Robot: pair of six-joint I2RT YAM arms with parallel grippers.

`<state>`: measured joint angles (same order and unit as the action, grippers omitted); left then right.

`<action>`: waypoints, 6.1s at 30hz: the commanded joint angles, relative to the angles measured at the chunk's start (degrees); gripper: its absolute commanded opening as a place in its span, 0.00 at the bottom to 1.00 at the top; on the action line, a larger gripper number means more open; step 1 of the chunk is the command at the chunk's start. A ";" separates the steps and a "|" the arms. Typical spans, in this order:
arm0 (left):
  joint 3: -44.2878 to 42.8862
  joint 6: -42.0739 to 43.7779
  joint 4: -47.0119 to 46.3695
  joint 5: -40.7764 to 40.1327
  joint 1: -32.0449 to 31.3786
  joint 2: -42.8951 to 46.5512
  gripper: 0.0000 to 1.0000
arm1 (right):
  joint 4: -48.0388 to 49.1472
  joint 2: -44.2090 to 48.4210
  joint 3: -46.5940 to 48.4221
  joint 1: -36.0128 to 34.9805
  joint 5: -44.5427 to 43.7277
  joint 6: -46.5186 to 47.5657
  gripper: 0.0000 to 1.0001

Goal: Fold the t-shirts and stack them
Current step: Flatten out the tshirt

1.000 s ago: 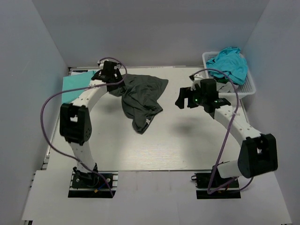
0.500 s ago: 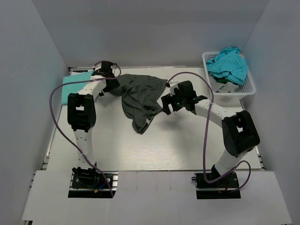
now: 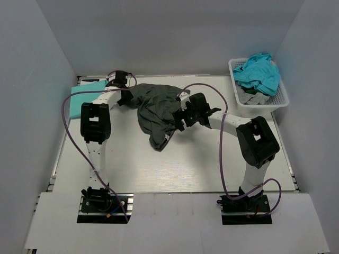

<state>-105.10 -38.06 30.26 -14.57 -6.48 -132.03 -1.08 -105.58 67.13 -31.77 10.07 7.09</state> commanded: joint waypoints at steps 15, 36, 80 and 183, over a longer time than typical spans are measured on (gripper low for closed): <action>10.42 0.10 -4.68 2.18 0.33 10.71 0.00 | 5.04 -9.99 7.04 -3.83 -3.12 -4.10 0.47; 29.51 -0.43 -3.99 -9.16 -0.81 58.01 0.00 | 1.17 31.47 -5.70 0.74 -39.58 -17.11 0.00; 36.44 7.03 -5.82 20.63 -0.72 78.53 0.00 | -16.41 55.86 -2.35 4.61 -48.46 -22.03 0.00; 55.01 4.31 -0.82 21.17 -7.05 54.85 1.00 | -2.95 -2.63 16.68 10.24 -21.41 -22.81 0.90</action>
<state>-46.02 -34.44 28.53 8.80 -13.61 -81.34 1.17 -113.08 91.96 -21.78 -15.20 -13.43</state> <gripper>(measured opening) 0.996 0.904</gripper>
